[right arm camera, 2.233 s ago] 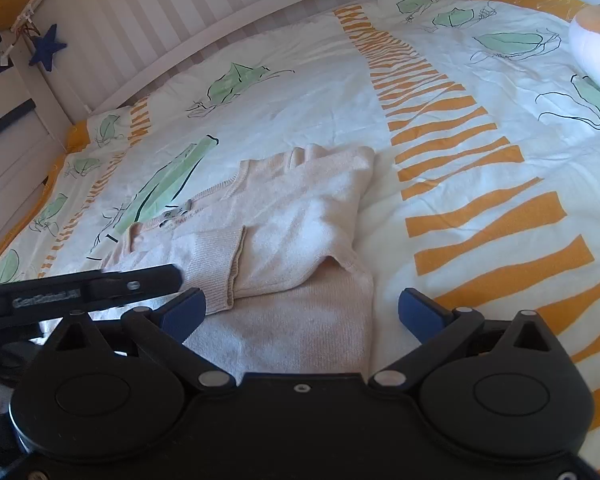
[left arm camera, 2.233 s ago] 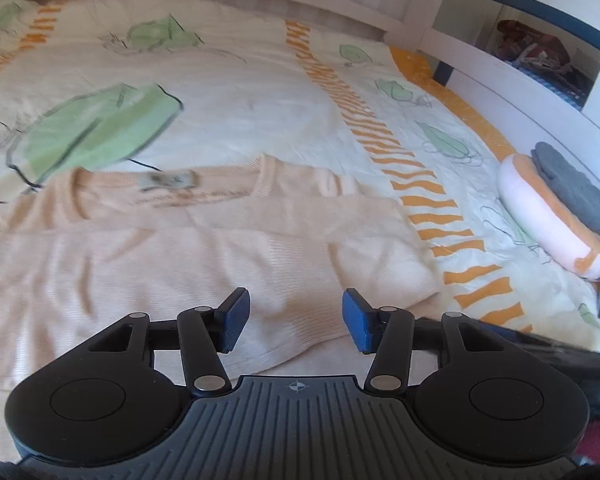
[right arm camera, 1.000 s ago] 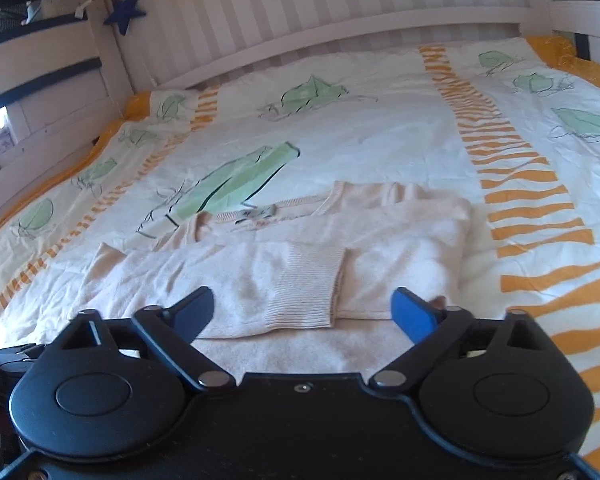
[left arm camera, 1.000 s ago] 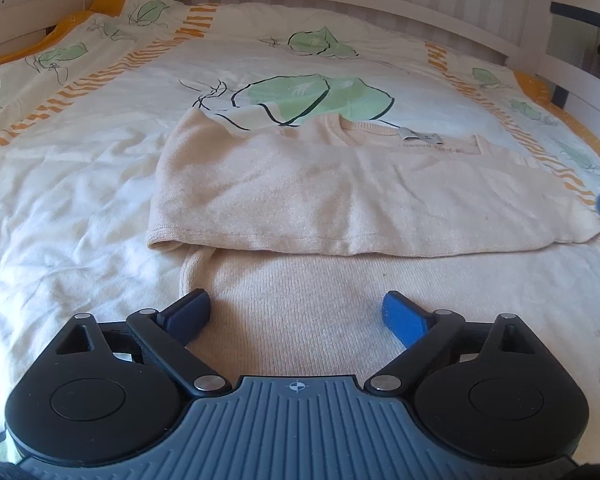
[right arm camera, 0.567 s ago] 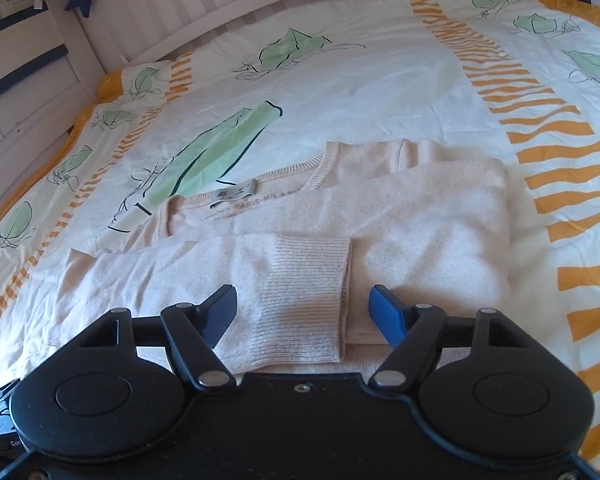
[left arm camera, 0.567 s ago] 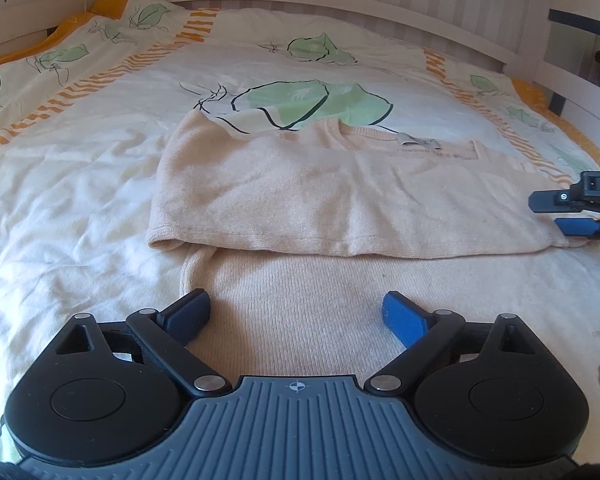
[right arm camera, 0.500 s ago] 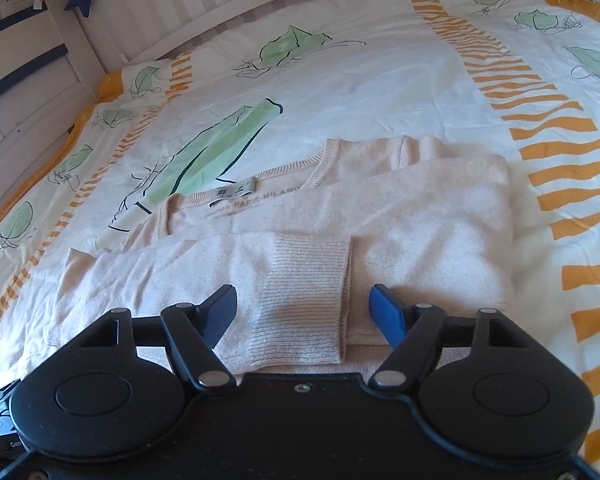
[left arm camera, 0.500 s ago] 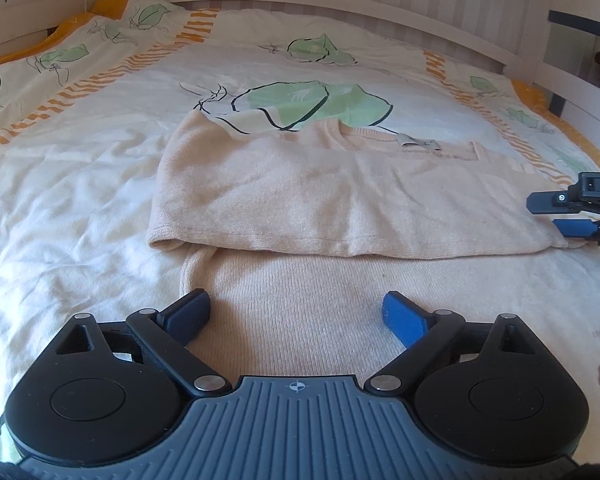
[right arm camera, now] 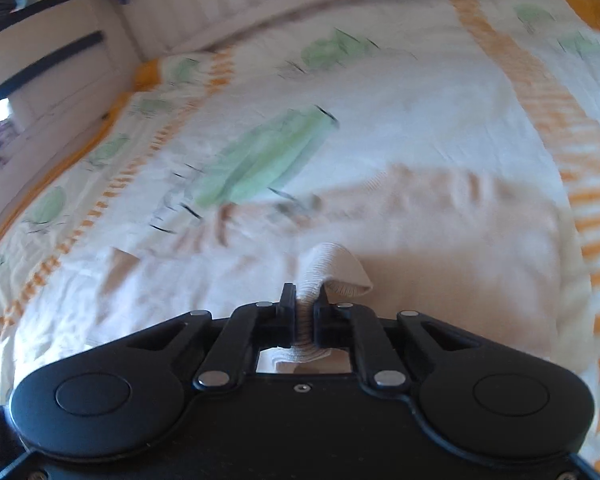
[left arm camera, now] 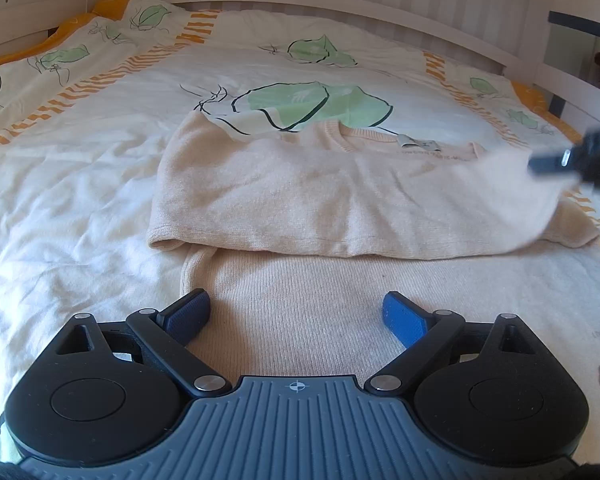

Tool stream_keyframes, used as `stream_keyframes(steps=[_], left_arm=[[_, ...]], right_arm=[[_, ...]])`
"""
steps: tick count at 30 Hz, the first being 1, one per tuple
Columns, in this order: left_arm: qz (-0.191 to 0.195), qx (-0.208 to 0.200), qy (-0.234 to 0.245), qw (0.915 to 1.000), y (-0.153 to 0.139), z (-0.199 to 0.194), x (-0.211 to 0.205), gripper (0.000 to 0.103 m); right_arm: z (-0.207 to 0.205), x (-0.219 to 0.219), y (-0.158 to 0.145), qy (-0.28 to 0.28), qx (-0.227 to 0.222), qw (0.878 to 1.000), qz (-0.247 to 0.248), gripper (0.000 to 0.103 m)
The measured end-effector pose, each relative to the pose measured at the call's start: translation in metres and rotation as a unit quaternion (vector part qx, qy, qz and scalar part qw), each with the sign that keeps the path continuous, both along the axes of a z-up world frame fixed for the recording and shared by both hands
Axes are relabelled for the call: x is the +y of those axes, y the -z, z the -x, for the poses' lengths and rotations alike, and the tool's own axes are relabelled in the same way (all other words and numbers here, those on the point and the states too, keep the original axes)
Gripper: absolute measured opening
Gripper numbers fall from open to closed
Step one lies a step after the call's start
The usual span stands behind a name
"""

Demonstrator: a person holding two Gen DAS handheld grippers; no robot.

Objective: Fold small clothes
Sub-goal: 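Grasp the folded sleeve cuff with the right gripper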

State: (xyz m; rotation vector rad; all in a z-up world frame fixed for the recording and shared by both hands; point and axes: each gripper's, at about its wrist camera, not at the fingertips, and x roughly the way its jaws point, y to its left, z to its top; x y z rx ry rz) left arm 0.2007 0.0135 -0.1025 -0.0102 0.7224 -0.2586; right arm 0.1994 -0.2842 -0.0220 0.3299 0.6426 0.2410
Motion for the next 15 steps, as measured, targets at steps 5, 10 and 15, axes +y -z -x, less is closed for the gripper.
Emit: stream_keyframes(steps=[5,10,15], left_arm=[[-0.002,-0.001,0.000,1.0000,0.000,0.000,0.000,0.094],[-0.004,0.000,0.000,1.0000,-0.001,0.000,-0.001,0.094],[-0.004,0.007,0.005,1.0000,-0.004,-0.003,0.001,0.094]], right_arm=[[-0.001,-0.034,-0.024,0.065,-0.020,0.996,0.049,0.013],[-0.018,-0.054,0.028,0.081,0.065,0.993,0.060,0.015],[-0.010,-0.054,0.053,0.073,0.082,0.992,0.061,0.021]])
